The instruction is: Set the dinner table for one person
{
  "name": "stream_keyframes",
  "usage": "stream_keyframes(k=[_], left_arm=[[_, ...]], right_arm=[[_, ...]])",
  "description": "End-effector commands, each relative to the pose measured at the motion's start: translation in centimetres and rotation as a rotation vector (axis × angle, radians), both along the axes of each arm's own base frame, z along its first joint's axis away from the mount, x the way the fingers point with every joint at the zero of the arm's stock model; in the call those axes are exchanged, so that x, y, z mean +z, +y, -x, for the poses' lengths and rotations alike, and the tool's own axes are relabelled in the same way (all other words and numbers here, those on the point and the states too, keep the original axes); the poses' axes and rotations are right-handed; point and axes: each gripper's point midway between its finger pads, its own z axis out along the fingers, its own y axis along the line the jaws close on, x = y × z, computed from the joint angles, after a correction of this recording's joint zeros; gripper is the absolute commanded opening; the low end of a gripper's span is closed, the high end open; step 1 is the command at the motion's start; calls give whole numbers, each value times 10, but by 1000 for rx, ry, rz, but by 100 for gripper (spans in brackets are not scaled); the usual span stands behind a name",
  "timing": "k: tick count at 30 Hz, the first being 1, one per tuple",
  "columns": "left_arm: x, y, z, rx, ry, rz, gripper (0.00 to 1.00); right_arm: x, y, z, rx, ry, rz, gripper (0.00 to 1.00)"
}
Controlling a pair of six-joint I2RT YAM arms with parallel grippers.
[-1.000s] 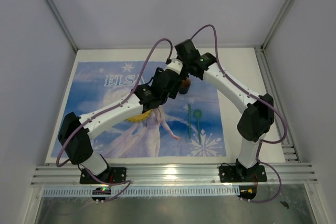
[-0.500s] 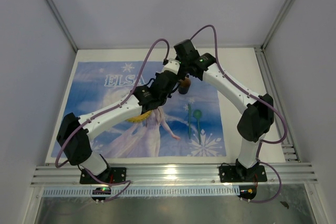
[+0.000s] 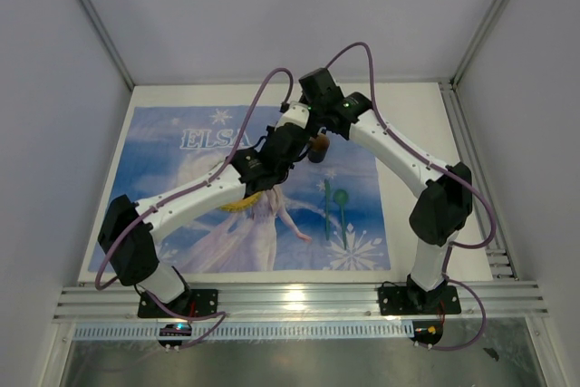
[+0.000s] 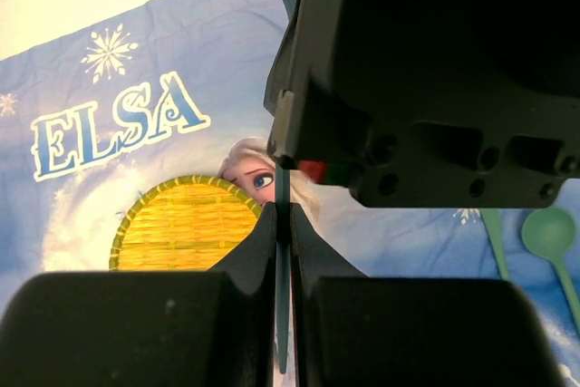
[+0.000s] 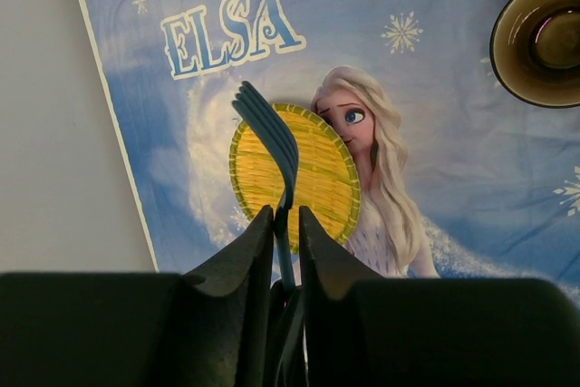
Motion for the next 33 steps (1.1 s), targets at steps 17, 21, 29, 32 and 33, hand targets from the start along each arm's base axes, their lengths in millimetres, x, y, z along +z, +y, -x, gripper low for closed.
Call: stream_keyframes(k=[17, 21, 29, 32, 33], left_arm=[[9, 39, -12, 162, -58, -133, 0], [8, 61, -17, 222, -48, -144, 0], [5, 139, -32, 374, 1, -115, 0], [0, 162, -33, 410, 26, -134, 0], [-4, 168, -32, 411, 40, -142, 0]], right_arm=[[58, -27, 2, -59, -165, 15, 40], [75, -45, 3, -102, -219, 45, 41], [53, -78, 4, -149, -188, 70, 41], [44, -82, 4, -150, -169, 73, 41], [40, -86, 4, -155, -163, 82, 41]])
